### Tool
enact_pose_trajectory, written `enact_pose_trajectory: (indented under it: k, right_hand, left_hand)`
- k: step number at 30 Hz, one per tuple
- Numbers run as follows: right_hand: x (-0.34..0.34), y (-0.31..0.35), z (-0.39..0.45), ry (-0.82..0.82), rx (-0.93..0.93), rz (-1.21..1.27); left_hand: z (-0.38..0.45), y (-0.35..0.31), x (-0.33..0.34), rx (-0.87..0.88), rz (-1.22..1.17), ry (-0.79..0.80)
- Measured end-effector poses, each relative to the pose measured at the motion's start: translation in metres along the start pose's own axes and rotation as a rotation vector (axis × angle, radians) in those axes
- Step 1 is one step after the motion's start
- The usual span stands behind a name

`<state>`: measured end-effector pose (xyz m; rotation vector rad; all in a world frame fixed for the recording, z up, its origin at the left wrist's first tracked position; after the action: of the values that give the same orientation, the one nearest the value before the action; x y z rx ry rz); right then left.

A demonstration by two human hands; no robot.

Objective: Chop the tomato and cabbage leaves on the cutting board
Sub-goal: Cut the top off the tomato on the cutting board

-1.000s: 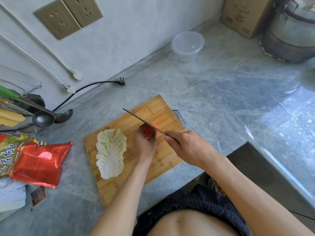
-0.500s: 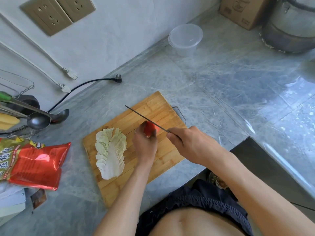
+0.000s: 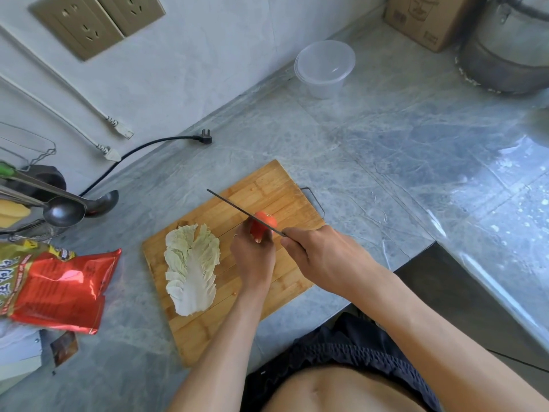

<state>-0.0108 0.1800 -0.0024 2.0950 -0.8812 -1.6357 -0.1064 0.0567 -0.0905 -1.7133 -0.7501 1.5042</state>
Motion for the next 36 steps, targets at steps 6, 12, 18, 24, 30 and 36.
enact_pose_trajectory:
  k: [6,12,18,24,30,36]
  right_hand:
    - [0.001,-0.001,0.008,-0.006,0.009,0.003]
    - [0.002,0.000,0.017,-0.007,-0.036,-0.025]
    - [-0.004,-0.008,0.010,-0.010,-0.022,-0.047]
    - [0.001,0.000,0.021,-0.028,-0.045,-0.071]
    - [-0.003,-0.008,0.009,-0.004,0.009,-0.025]
    - [-0.002,-0.009,0.022,-0.028,-0.015,0.003]
  left_hand:
    - [0.000,-0.002,0.001,0.006,0.014,0.011]
    - [0.002,-0.005,0.000,0.020,0.066,0.003]
    - [0.004,0.005,0.005,-0.025,0.011,0.031]
    - [0.005,-0.005,0.003,0.043,0.081,0.027]
    - [0.006,-0.004,0.003,0.014,0.057,0.025]
    - [0.006,-0.010,0.001,0.015,0.080,0.033]
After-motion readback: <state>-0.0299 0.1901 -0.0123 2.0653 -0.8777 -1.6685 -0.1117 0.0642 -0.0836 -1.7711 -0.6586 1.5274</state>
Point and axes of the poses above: each hand's wrist, its own z-axis towards the middle knuckle, its own x-axis out of the palm, y = z × x, the point moved 6 cm from there along z, towards the middle knuckle, and after that the axes turned 2 degrees about y, right-handed, at the moved point
